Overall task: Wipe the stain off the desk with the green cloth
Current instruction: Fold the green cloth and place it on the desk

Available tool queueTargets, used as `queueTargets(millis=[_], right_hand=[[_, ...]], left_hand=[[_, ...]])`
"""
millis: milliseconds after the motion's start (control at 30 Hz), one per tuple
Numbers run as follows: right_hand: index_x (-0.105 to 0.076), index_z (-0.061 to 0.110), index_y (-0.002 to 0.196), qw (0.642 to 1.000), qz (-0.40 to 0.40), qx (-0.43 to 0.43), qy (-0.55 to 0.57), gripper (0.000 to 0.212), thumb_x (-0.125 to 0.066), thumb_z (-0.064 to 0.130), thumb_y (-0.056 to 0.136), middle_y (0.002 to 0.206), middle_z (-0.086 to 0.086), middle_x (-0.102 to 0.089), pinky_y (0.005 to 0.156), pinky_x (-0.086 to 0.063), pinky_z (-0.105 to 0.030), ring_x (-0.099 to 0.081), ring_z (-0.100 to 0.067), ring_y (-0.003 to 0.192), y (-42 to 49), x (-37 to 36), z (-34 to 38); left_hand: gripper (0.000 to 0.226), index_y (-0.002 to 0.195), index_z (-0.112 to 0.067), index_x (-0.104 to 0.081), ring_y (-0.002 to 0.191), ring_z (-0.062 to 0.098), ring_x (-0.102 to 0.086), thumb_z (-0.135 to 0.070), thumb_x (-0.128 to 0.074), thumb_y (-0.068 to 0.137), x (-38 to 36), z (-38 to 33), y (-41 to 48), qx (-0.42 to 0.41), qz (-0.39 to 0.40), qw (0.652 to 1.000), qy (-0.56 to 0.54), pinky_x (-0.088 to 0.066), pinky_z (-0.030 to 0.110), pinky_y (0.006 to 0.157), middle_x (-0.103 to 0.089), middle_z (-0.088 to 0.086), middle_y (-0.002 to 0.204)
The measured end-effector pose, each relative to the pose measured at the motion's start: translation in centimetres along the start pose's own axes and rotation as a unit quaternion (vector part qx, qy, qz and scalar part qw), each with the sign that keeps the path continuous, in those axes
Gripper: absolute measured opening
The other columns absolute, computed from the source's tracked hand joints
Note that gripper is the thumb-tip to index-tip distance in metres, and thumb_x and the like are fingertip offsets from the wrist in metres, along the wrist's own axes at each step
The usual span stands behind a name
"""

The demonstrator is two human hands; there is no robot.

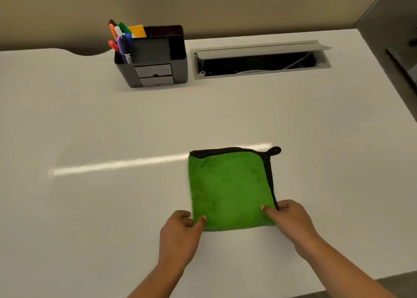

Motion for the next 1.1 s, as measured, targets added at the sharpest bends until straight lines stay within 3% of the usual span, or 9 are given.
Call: queueTargets(millis=[100, 200, 300, 400, 533, 633, 733, 867, 1100], right_hand=[[-0.072, 0.015, 0.07, 0.997, 0.06, -0.001, 0.051, 0.022, -0.081, 0.035, 0.073, 0.06, 0.006, -0.07, 0.051, -0.043, -0.024, -0.067, -0.014, 0.06, 0.2, -0.7, 0.9], [-0.074, 0.019, 0.073, 0.987, 0.111, -0.011, 0.117, 0.008, -0.08, 0.023, 0.075, 0.06, 0.009, -0.073, 0.038, -0.037, -0.014, -0.063, -0.004, 0.048, 0.5, -1.3, 1.7], [-0.074, 0.02, 0.077, 0.976, 0.15, -0.011, 0.158, 0.005, -0.074, 0.015, 0.078, 0.076, 0.004, -0.078, 0.047, -0.043, -0.017, -0.068, -0.008, 0.061, 0.5, -0.9, 2.7], [-0.075, 0.014, 0.082, 0.957, 0.204, -0.003, 0.205, 0.004, -0.07, 0.013, 0.081, 0.078, -0.001, -0.076, 0.062, -0.042, -0.028, -0.063, -0.016, 0.069, 0.0, 0.7, 3.5], [-0.071, 0.012, 0.085, 0.939, 0.237, 0.05, 0.243, 0.004, -0.068, 0.01, 0.085, 0.068, 0.003, -0.065, 0.053, -0.038, -0.027, -0.054, -0.009, 0.058, 0.5, 5.2, 4.5], [-0.068, 0.005, 0.086, 0.932, 0.222, 0.075, 0.275, 0.002, -0.067, 0.003, 0.085, 0.065, 0.001, -0.051, 0.043, -0.03, -0.023, -0.038, -0.009, 0.05, 1.9, 9.9, 4.7], [-0.07, 0.0, 0.097, 0.934, 0.191, 0.091, 0.289, 0.011, -0.066, 0.001, 0.087, 0.073, -0.005, -0.049, 0.042, -0.029, -0.021, -0.037, -0.009, 0.053, 4.2, 14.9, 4.8], [-0.07, 0.0, 0.105, 0.937, 0.119, 0.119, 0.306, 0.017, -0.064, 0.001, 0.089, 0.079, -0.007, -0.056, 0.041, -0.033, -0.017, -0.042, -0.007, 0.055, 9.0, 21.7, 6.4], [-0.069, 0.018, 0.098, 0.932, -0.008, 0.206, 0.297, 0.012, -0.069, 0.009, 0.089, 0.073, 0.012, -0.071, 0.051, -0.04, -0.019, -0.059, 0.003, 0.06, 18.3, 33.4, 10.1]], left_hand=[[0.035, 0.078, -0.003, -0.068, 0.055, 0.017, -0.064, -0.037, -0.075, 0.076, -0.7, -0.1, 0.0, 0.073, 0.022, 0.992, -0.101, -0.056, 0.038, 0.057, -0.069, 0.001, 0.056], [0.025, 0.068, -0.003, -0.065, 0.052, 0.019, -0.06, -0.024, -0.075, 0.078, -0.9, -1.3, 0.2, 0.106, 0.071, 0.979, -0.158, -0.057, 0.034, 0.056, -0.062, 0.004, 0.054], [0.02, 0.066, -0.014, -0.063, 0.064, 0.017, -0.065, -0.024, -0.071, 0.081, -0.6, -3.3, -0.5, 0.088, 0.096, 0.977, -0.171, -0.056, 0.032, 0.063, -0.068, 0.003, 0.067], [0.018, 0.072, -0.013, -0.064, 0.073, 0.02, -0.071, -0.024, -0.065, 0.086, 0.3, -5.6, -1.8, 0.067, 0.088, 0.973, -0.2, -0.055, 0.034, 0.064, -0.074, 0.007, 0.079], [0.021, 0.078, -0.004, -0.067, 0.066, 0.022, -0.07, -0.024, -0.066, 0.085, 1.1, -9.5, -3.3, 0.033, 0.086, 0.966, -0.242, -0.055, 0.031, 0.056, -0.071, 0.009, 0.073], [0.023, 0.075, -0.004, -0.069, 0.066, 0.021, -0.07, -0.025, -0.069, 0.083, -0.4, -13.3, -4.0, -0.001, 0.12, 0.962, -0.246, -0.055, 0.028, 0.055, -0.07, 0.009, 0.07], [0.028, 0.08, 0.001, -0.07, 0.067, 0.018, -0.07, -0.026, -0.07, 0.083, -3.6, -17.9, -3.7, -0.032, 0.152, 0.962, -0.226, -0.054, 0.026, 0.057, -0.072, 0.009, 0.073], [0.028, 0.08, 0.002, -0.068, 0.064, 0.014, -0.069, -0.026, -0.069, 0.085, -8.5, -25.5, -2.1, -0.095, 0.163, 0.961, -0.204, -0.053, 0.024, 0.055, -0.07, 0.005, 0.067], [0.019, 0.08, -0.006, -0.065, 0.061, 0.015, -0.071, -0.024, -0.067, 0.086, -16.2, -38.1, 0.9, -0.214, 0.161, 0.944, -0.191, -0.054, 0.03, 0.057, -0.068, 0.006, 0.075]])
Point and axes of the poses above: each hand's wrist, its own y-axis towards the middle knuckle, its own x-axis out of the back of the hand, z = x × y, the point moved 6 cm from there along y, towards the middle knuckle
